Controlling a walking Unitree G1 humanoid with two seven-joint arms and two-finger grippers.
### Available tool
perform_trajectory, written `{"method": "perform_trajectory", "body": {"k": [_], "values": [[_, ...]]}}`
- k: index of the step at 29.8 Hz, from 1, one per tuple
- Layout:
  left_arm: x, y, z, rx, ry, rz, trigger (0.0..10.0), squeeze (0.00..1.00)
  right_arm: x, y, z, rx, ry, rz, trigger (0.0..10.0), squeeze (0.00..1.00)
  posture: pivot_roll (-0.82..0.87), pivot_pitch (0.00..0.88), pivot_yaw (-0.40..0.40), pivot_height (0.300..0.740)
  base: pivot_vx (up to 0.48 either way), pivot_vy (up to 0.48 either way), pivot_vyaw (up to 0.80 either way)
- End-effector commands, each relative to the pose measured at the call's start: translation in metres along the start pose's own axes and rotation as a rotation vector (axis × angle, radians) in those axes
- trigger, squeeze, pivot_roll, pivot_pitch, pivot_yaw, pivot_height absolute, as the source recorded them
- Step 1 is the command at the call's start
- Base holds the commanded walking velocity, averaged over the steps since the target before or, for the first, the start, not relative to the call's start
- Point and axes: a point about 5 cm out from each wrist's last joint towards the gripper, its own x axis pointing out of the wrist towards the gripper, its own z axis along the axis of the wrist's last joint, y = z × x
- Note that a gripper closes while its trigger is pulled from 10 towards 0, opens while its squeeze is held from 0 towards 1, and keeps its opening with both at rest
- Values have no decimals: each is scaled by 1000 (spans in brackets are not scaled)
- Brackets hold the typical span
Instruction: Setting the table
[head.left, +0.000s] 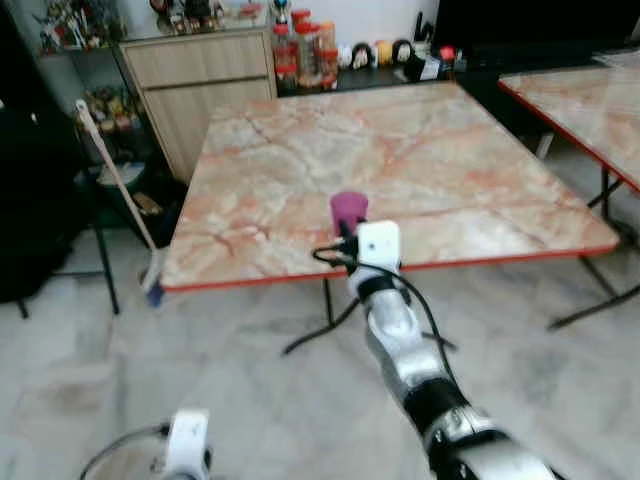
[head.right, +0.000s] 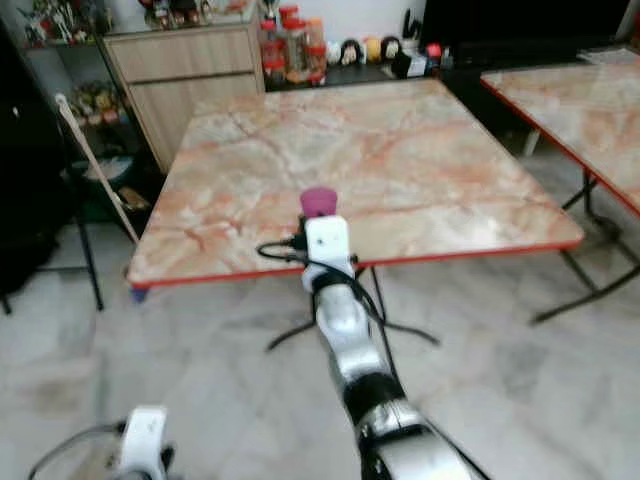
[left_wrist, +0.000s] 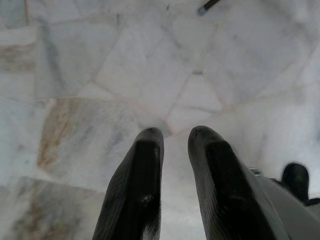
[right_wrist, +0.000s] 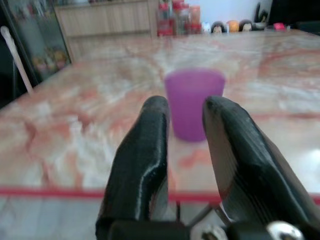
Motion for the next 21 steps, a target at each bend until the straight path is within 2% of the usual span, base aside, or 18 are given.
{"method": "perform_trajectory", "body": {"k": [1,5,10,13,14,16,17,18,19,21], "values": [[-1,6,-3,13,13,18,10000,0,-1,7,-3,5,22,28,10000,0,12,0,50,740,0,0,0],[-1,6,-3,14,10,16,10000,0,-9,3,-20,-34,88,54,10000,0,6,0,52,740,0,0,0],[-1,5,-2,17,11,15,10000,0,-36,-12,-65,-100,268,73,10000,0,5,0,54,740,0,0,0],[-1,5,-2,16,10,15,10000,0,-46,-18,-78,-118,324,69,10000,0,5,0,53,740,0,0,0],[-1,5,-2,15,10,17,10000,0,-57,-24,-90,-138,377,67,10000,0,4,0,52,740,0,0,0],[-1,5,-2,15,10,17,10000,0,-59,-26,-93,-143,389,67,10000,0,4,0,52,740,0,0,0],[0,5,-2,16,10,17,10000,0,-69,-31,-104,-153,446,69,10000,0,0,0,53,740,0,0,0],[0,5,-2,16,10,17,10000,0,-69,-31,-104,-153,446,69,10000,0,0,0,53,740,0,0,0],[0,5,-1,18,11,15,10000,0,-85,-38,-120,-165,537,77,10000,0,-3,0,55,740,0,0,0],[0,4,-1,20,11,12,10000,0,-99,-42,-132,-173,608,87,10000,0,-2,0,57,740,0,0,0]]}}
